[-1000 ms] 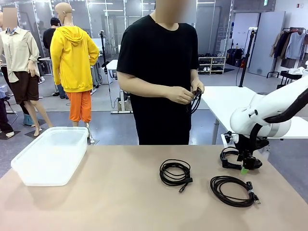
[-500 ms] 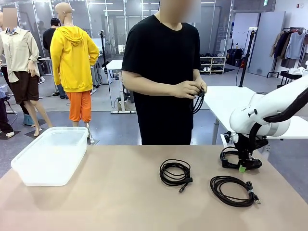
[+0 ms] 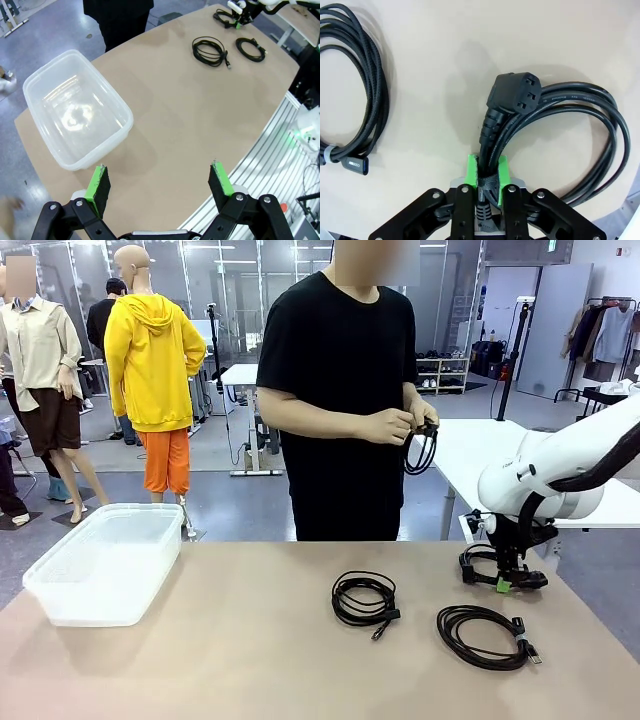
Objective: Organize and store the cables.
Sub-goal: Place the Power Cable into the Organizing box.
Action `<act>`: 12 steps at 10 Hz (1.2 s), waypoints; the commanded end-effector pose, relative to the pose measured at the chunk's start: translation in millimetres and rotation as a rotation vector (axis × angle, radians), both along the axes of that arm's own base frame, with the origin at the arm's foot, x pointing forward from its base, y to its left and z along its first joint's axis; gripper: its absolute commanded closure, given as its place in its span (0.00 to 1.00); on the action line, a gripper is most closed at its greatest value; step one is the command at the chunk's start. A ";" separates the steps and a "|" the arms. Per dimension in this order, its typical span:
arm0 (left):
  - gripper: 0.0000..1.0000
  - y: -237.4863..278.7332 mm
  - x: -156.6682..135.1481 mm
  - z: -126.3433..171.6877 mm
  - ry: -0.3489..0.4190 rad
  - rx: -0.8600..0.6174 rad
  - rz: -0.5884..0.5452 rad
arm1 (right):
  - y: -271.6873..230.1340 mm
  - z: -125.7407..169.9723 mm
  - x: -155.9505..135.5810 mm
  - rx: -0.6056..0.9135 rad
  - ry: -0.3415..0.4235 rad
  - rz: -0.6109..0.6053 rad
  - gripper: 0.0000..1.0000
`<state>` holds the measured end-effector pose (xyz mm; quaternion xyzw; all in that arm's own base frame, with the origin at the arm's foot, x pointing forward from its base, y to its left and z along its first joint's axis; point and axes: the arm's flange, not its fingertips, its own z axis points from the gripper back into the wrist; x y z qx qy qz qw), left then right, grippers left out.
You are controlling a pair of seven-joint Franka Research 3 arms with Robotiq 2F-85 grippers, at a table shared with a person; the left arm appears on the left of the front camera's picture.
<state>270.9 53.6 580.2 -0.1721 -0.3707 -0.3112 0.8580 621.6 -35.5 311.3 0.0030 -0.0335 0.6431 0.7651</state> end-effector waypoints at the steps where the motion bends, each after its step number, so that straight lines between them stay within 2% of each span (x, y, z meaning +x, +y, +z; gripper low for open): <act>1: 0.00 -0.3 -0.1 0.5 -0.001 0.000 -0.001 | 7.0 43.2 -4.7 -0.021 -0.024 -0.015 0.83; 4: 0.00 -0.3 -0.1 0.5 -0.001 0.000 -0.001 | 29.3 106.3 -28.6 -0.057 -0.024 -0.024 0.83; 9: 0.00 -0.3 -0.1 0.5 -0.001 0.000 -0.001 | 91.9 141.5 -64.4 -0.037 -0.048 0.007 0.83; 12: 0.00 -0.3 -0.1 0.5 -0.001 0.000 -0.001 | 184.4 159.1 -87.1 -0.070 -0.062 0.100 0.83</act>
